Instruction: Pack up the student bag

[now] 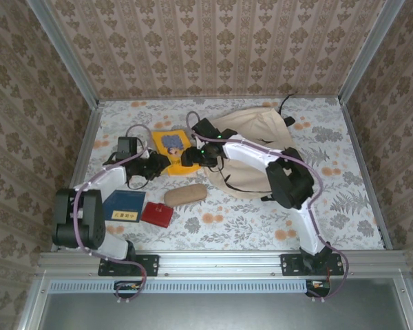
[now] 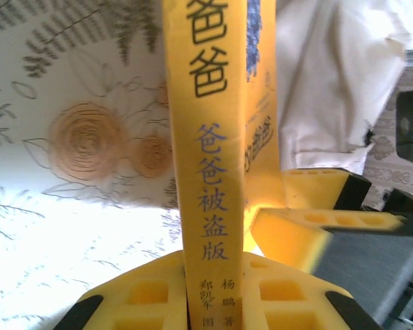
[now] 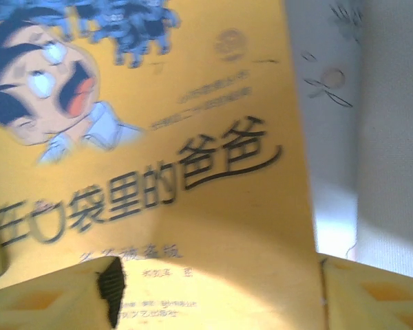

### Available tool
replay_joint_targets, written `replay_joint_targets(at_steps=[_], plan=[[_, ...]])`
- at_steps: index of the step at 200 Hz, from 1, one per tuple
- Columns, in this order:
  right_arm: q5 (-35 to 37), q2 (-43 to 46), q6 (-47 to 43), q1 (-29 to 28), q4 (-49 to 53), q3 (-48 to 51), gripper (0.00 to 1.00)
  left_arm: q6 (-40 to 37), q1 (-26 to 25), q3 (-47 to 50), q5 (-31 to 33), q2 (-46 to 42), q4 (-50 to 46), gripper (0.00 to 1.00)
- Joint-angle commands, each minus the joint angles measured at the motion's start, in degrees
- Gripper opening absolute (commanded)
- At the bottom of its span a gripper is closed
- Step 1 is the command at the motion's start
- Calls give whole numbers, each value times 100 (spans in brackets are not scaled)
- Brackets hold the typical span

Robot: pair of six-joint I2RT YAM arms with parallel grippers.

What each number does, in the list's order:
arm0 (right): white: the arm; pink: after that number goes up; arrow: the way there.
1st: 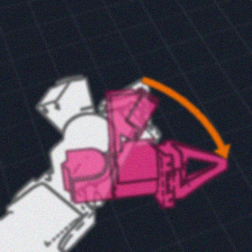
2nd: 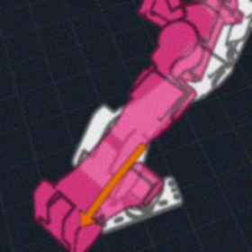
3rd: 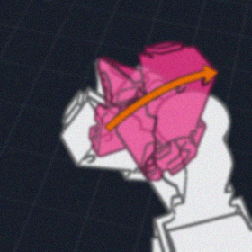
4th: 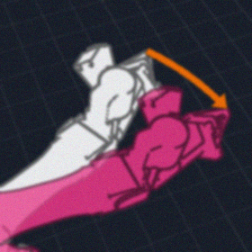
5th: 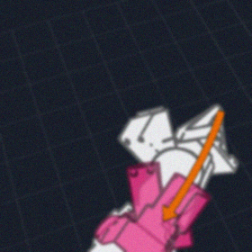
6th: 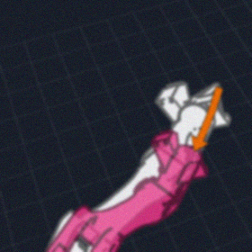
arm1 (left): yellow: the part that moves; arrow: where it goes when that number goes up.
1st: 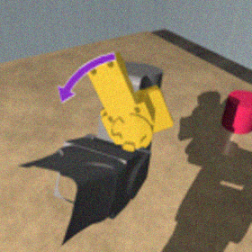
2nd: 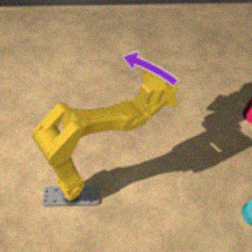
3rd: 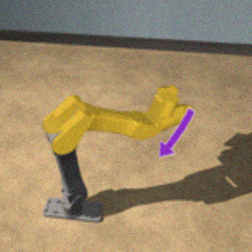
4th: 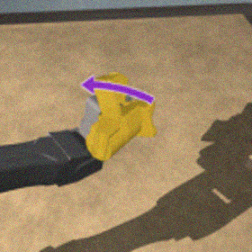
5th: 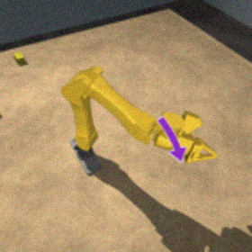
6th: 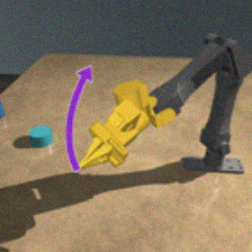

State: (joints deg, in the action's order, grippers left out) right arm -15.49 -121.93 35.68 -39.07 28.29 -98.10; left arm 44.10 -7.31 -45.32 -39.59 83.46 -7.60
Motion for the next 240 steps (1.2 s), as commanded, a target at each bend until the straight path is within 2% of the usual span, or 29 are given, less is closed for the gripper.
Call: replay_joint_targets(at_steps=[1, 27, 80, 122, 160, 202, 222, 240], plan=[[-286, 1234, 596, 112, -893, 682, 79, 118, -31, -370, 169, -615, 233, 13], [-401, 2192, 1275, 347, -1671, 1608, 85, 419, -149, -658, 235, -1137, 80, 12], [-656, 3467, 2749, 587, -3034, 2861, 92, 789, -698, -1469, 1128, -1666, -34, 12], [-784, 3709, 4619, 578, -4711, 3640, 93, 1358, -1374, -1641, 1827, -1455, 927, 11], [-588, 3530, 5432, 576, -5543, 3843, 93, 2106, -1845, -1536, 2296, -1149, 1928, 11], [-271, 3116, 6212, 589, -6590, 3975, 87, 2716, -2207, -1356, 2575, -1033, 2473, 11], [-147, 2909, 6369, 586, -6706, 3881, 75, 2836, -2298, -1304, 2674, -1069, 2589, 11], [-89, 2743, 6527, 585, -6775, 3790, 68, 2928, -2325, -1286, 2650, -1086, 2620, 11]])
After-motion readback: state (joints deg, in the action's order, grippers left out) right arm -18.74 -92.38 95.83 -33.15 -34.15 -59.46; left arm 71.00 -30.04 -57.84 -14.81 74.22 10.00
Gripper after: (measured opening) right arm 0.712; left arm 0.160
